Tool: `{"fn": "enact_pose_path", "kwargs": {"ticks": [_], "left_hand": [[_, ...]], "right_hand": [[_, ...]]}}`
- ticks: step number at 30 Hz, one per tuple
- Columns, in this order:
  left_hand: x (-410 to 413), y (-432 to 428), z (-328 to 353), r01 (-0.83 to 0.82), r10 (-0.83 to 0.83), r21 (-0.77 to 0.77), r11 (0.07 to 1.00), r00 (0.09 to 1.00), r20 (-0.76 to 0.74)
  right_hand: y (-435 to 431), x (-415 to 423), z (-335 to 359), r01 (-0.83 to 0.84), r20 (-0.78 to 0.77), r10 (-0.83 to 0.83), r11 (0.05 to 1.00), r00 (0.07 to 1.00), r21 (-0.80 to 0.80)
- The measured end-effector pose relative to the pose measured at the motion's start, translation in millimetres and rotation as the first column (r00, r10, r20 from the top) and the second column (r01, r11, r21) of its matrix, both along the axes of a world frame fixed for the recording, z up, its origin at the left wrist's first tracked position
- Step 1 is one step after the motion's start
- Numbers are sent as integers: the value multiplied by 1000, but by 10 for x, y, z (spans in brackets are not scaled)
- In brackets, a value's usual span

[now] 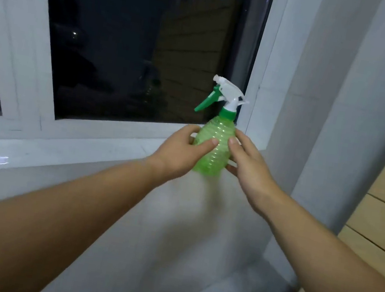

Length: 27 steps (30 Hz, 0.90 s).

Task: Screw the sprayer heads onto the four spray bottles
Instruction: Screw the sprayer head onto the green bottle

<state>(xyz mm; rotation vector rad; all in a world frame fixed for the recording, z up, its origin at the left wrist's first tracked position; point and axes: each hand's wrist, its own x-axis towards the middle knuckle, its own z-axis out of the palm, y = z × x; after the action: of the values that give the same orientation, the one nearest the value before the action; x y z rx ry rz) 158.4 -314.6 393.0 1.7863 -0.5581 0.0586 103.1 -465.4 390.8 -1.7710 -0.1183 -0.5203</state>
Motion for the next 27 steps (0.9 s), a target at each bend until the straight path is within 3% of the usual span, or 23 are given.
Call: {"fn": "enact_pose_path", "kwargs": {"ticks": [6, 11, 17, 27], "left_hand": [[546, -350, 236, -47, 44, 46, 998, 996, 73], [847, -528, 211, -48, 48, 78, 996, 999, 8], [1070, -565, 221, -72, 78, 84, 994, 995, -64], [1071, -556, 212, -152, 161, 185, 971, 987, -31]], "right_hand": [[-281, 600, 154, 24, 12, -23, 999, 1000, -45], [-433, 912, 112, 117, -46, -119, 991, 992, -60], [-454, 1102, 112, 70, -75, -77, 992, 994, -102], [-414, 1112, 96, 54, -95, -68, 988, 993, -147]]}}
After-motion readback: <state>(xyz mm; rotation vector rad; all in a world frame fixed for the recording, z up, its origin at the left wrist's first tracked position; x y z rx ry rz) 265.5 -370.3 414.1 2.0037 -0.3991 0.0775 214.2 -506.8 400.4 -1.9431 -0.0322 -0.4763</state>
